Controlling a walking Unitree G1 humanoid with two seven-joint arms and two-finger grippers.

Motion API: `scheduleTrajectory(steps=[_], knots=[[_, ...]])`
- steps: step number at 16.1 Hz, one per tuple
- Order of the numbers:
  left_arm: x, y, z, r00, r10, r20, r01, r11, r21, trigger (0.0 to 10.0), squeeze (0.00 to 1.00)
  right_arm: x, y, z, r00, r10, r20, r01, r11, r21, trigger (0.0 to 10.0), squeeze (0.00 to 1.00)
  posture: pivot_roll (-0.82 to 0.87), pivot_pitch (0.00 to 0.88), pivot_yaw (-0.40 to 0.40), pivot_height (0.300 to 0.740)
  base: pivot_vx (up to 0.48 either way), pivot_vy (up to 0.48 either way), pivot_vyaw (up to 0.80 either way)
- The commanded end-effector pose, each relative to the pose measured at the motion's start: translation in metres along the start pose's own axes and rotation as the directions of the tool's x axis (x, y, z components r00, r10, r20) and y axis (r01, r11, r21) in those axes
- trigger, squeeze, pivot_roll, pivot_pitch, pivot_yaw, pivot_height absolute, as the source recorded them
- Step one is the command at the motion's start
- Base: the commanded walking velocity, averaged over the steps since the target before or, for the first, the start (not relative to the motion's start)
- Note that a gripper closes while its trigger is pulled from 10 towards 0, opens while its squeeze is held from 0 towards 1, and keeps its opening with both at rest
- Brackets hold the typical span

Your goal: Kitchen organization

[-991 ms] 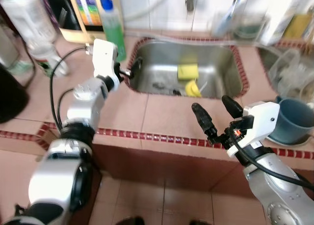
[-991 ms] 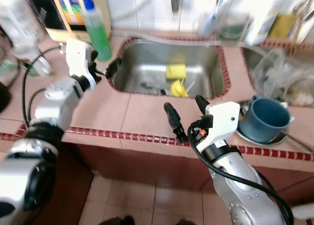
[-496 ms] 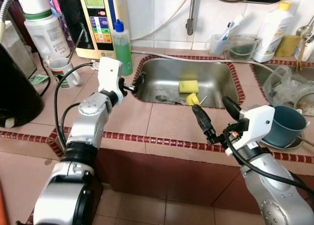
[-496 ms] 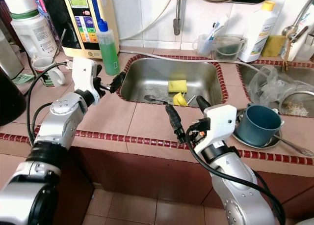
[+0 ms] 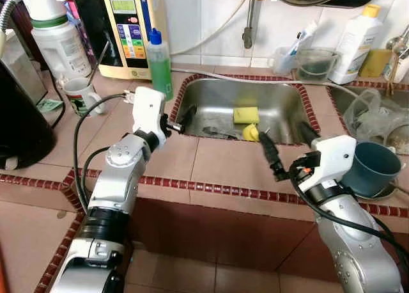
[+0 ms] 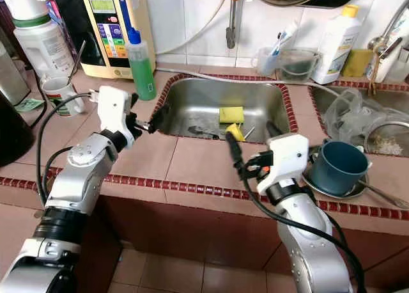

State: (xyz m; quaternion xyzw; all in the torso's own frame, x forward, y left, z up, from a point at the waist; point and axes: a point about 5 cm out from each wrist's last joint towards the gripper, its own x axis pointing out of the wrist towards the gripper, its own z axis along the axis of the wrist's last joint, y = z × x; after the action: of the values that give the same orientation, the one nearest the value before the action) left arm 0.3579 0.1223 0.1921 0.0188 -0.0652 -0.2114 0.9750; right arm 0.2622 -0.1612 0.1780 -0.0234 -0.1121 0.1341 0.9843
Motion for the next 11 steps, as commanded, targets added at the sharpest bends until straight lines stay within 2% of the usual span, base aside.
scheduleTrajectory(steps=[1,2,4,5,7,11], knots=[[-0.002,0.0,0.002,1.0,0.015,0.008,-0.015,1.0,-0.008,10.0,0.0,0.002,-0.006,0.0,0.998,-0.055,0.014,0.056,0.998,-0.022,10.0,0.0,-0.2,0.0,0.056,0.74,0.0,0.0,0.0],[-0.004,-0.002,0.003,1.0,0.022,0.013,-0.021,1.0,-0.012,10.0,0.0,0.004,-0.011,0.001,0.993,-0.118,0.025,0.119,0.992,-0.033,10.0,0.0,-0.2,0.0,0.054,0.74,0.0,0.0,0.0],[-0.005,-0.003,0.004,1.0,0.026,0.018,-0.026,1.0,-0.009,10.0,0.0,0.007,-0.013,0.002,0.989,-0.145,0.041,0.147,0.988,-0.054,10.0,0.0,-0.2,0.0,0.059,0.74,0.0,0.0,0.0],[-0.007,-0.005,0.002,0.999,0.032,0.016,-0.032,0.999,-0.014,10.0,0.0,0.009,-0.016,0.006,0.977,-0.199,0.082,0.205,0.976,-0.071,10.0,0.0,-0.2,0.0,0.062,0.74,0.0,0.0,0.0],[-0.008,-0.009,0.006,0.999,0.019,0.038,-0.018,1.0,-0.014,10.0,0.0,0.01,-0.018,0.012,0.96,-0.254,0.121,0.262,0.963,-0.058,10.0,0.0,-0.2,0.0,0.064,0.74,0.0,0.0,0.0],[-0.015,-0.013,0.01,0.997,0.006,0.076,-0.009,0.999,0.04,10.0,0.0,0.004,-0.017,0.007,0.947,-0.297,0.123,0.309,0.946,-0.096,10.0,0.0,-0.19,0.0,0.064,0.74,0.0,0.0,0.0]])
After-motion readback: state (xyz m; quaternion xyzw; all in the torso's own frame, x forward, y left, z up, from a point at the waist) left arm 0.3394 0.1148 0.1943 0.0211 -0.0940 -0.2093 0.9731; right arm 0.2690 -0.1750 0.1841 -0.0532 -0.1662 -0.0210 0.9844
